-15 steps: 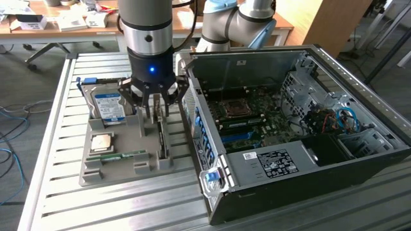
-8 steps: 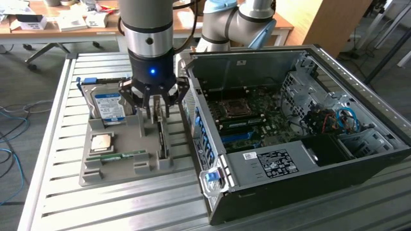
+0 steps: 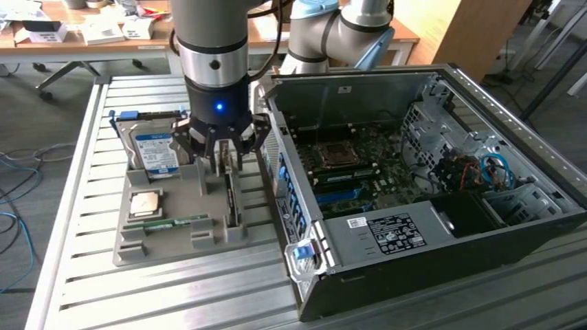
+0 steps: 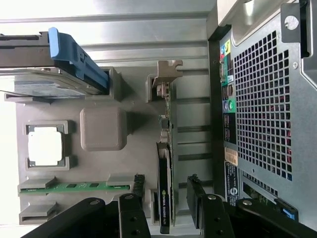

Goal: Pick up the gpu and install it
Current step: 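Pick up the gpu and move the gpu toward the slot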

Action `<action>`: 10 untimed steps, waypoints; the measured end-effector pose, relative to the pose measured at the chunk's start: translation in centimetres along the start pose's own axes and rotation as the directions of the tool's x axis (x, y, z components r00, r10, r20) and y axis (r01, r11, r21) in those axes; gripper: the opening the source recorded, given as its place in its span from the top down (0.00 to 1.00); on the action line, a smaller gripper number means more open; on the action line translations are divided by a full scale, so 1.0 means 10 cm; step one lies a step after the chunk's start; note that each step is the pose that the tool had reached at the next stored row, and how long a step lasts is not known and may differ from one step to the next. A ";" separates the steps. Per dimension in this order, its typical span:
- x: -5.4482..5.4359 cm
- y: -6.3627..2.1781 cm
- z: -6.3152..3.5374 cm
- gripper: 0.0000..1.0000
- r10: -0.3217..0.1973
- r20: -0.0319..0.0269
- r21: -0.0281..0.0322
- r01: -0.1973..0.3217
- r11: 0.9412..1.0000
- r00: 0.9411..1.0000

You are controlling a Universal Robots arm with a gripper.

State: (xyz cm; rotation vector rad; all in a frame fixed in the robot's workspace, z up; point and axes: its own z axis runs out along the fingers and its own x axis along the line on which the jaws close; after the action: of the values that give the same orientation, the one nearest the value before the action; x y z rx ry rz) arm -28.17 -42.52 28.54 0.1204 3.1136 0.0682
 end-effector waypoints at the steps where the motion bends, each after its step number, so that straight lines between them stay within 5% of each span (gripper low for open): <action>1: 0.00 -0.001 0.013 0.53 0.000 0.000 0.000 0.000 1.000 1.000; 10: 0.00 -0.007 0.119 0.53 0.000 0.000 0.000 0.000 1.000 1.000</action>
State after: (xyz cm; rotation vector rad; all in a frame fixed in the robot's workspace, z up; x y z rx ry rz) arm -28.17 -42.53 27.34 0.1204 3.1134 0.0684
